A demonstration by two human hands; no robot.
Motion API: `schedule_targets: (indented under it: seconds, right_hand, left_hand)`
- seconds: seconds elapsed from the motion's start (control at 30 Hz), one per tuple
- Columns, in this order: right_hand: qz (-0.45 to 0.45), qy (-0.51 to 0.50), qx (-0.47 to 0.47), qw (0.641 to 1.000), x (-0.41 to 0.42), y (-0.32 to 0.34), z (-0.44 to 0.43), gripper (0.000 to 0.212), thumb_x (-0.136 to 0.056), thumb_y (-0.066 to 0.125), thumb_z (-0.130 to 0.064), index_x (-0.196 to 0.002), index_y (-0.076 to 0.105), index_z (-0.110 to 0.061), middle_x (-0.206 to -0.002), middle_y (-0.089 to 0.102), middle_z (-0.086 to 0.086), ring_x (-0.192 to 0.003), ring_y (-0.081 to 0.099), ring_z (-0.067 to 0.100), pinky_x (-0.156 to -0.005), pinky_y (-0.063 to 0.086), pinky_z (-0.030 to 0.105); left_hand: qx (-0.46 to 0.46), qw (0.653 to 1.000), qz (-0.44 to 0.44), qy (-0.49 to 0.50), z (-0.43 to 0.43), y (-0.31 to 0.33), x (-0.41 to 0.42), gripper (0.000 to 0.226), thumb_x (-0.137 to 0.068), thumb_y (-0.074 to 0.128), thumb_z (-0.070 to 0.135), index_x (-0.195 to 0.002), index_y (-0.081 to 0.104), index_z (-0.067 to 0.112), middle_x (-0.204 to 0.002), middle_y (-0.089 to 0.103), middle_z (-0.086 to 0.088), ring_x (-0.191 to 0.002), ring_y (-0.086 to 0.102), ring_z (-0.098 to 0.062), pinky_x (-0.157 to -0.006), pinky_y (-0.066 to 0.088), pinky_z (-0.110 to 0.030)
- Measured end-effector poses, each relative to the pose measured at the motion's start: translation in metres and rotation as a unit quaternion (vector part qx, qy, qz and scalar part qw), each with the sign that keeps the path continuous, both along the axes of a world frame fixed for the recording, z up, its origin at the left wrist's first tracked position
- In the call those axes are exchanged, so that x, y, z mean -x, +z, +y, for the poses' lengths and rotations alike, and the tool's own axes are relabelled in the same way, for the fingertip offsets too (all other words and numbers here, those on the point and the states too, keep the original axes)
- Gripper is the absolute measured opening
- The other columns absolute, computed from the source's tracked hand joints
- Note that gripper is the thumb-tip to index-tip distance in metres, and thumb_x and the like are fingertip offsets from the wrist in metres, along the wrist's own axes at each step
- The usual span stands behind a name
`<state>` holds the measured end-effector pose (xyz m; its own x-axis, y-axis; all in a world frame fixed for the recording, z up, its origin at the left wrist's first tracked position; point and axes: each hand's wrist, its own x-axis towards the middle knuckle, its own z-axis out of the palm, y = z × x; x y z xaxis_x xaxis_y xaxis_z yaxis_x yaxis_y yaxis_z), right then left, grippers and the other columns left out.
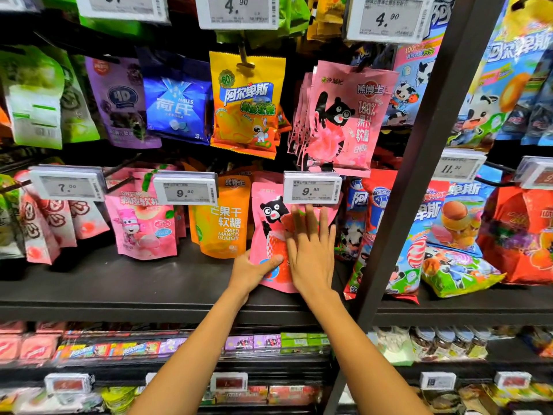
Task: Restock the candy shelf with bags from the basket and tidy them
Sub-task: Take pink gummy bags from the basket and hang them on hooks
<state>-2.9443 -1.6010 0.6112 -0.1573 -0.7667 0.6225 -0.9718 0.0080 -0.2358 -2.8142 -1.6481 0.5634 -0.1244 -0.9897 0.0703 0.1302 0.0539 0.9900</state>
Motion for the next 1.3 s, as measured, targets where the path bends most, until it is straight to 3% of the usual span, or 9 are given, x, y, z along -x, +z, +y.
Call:
schedule_targets:
  seconds: [0.13,0.23,0.43,0.53,0.7,0.8,1.1,1.2,1.3]
  right_hand:
    - [-0.020,-0.027,0.058,0.998,-0.009,-0.018,0.015,0.040,-0.096,0.057,-0.029,-0.134,0.057,-0.016,-0.155,0.035,0.013,-0.148,0.014,0.033,-0.116,0.023,0.059]
    - [-0.019,-0.025,0.071,0.997,-0.014,-0.028,0.028,0.051,-0.094,0.060,-0.025,-0.144,0.047,-0.021,-0.156,0.033,0.014,-0.148,0.017,0.035,-0.117,0.021,0.058]
    - [-0.072,0.008,0.035,0.997,-0.016,-0.040,0.041,0.060,-0.101,0.047,-0.025,-0.154,0.020,-0.034,-0.164,0.002,0.000,-0.151,-0.008,0.027,-0.121,0.009,0.054]
    - [-0.084,0.008,0.012,0.996,-0.019,-0.042,0.044,0.062,-0.101,0.045,-0.025,-0.154,0.016,-0.037,-0.164,-0.004,-0.003,-0.151,-0.012,0.026,-0.118,0.012,0.058]
    - [-0.075,0.006,-0.065,0.995,-0.010,-0.038,0.030,0.057,-0.099,0.046,-0.020,-0.152,0.027,-0.031,-0.165,0.000,0.003,-0.150,-0.013,0.028,-0.119,0.014,0.056]
    - [-0.057,0.001,-0.091,0.994,-0.002,-0.031,0.016,0.058,-0.096,0.049,-0.011,-0.150,0.033,-0.025,-0.164,-0.003,0.004,-0.150,-0.013,0.028,-0.117,0.021,0.049]
    - [-0.022,-0.028,-0.121,0.992,0.000,-0.019,-0.001,0.078,-0.097,0.046,-0.013,-0.152,0.001,-0.045,-0.161,-0.021,-0.008,-0.151,-0.008,0.025,-0.099,0.038,0.039]
    - [-0.027,0.016,-0.107,0.994,0.007,-0.023,-0.002,0.092,-0.094,0.047,-0.002,-0.147,-0.012,-0.048,-0.159,-0.024,-0.011,-0.151,-0.011,0.025,-0.092,0.047,0.039]
    - [-0.060,0.073,-0.082,0.992,0.012,-0.029,0.002,0.098,-0.085,0.045,0.015,-0.152,0.002,-0.042,-0.160,-0.020,-0.014,-0.148,-0.019,0.017,-0.073,0.056,0.035]
  left_hand:
    - [0.065,0.990,-0.101,0.069,0.012,0.002,-0.003,0.066,-0.063,0.091,0.019,-0.119,0.060,0.005,-0.111,0.067,-0.004,-0.098,0.065,-0.016,-0.085,0.052,-0.025]
    - [0.104,0.983,-0.117,0.095,0.026,0.005,-0.007,0.079,-0.059,0.092,0.013,-0.126,0.053,0.003,-0.118,0.062,-0.007,-0.105,0.060,-0.018,-0.084,0.047,-0.013]
    - [0.128,0.975,-0.129,0.128,0.059,-0.006,-0.023,0.065,-0.075,0.083,0.016,-0.131,0.052,0.009,-0.122,0.059,0.003,-0.113,0.055,-0.008,-0.093,0.038,-0.004]
    - [0.118,0.976,-0.122,0.134,0.074,-0.007,-0.030,0.051,-0.083,0.076,0.015,-0.129,0.055,0.008,-0.123,0.061,0.000,-0.116,0.057,-0.011,-0.100,0.041,-0.014]
    - [0.118,0.976,-0.129,0.129,0.087,-0.013,-0.037,0.039,-0.089,0.067,0.010,-0.127,0.057,0.009,-0.122,0.063,-0.001,-0.115,0.058,-0.011,-0.095,0.040,-0.005]
    - [0.123,0.977,-0.130,0.116,0.086,-0.011,-0.033,0.038,-0.091,0.066,0.009,-0.128,0.057,0.010,-0.122,0.063,0.000,-0.115,0.058,-0.011,-0.100,0.042,-0.015]
    - [0.125,0.974,-0.185,0.026,0.048,0.001,0.002,0.054,-0.094,0.057,0.007,-0.144,0.044,0.024,-0.138,0.055,0.004,-0.111,0.054,-0.009,-0.101,0.042,-0.026]
    - [0.119,0.971,-0.207,0.015,0.037,0.000,0.010,0.054,-0.097,0.054,0.012,-0.146,0.040,0.029,-0.145,0.050,0.005,-0.128,0.050,-0.011,-0.109,0.039,-0.028]
    - [0.127,0.970,-0.209,0.011,0.035,-0.006,0.012,0.054,-0.097,0.053,0.010,-0.147,0.040,0.025,-0.152,0.042,0.004,-0.140,0.038,-0.012,-0.116,0.033,-0.036]
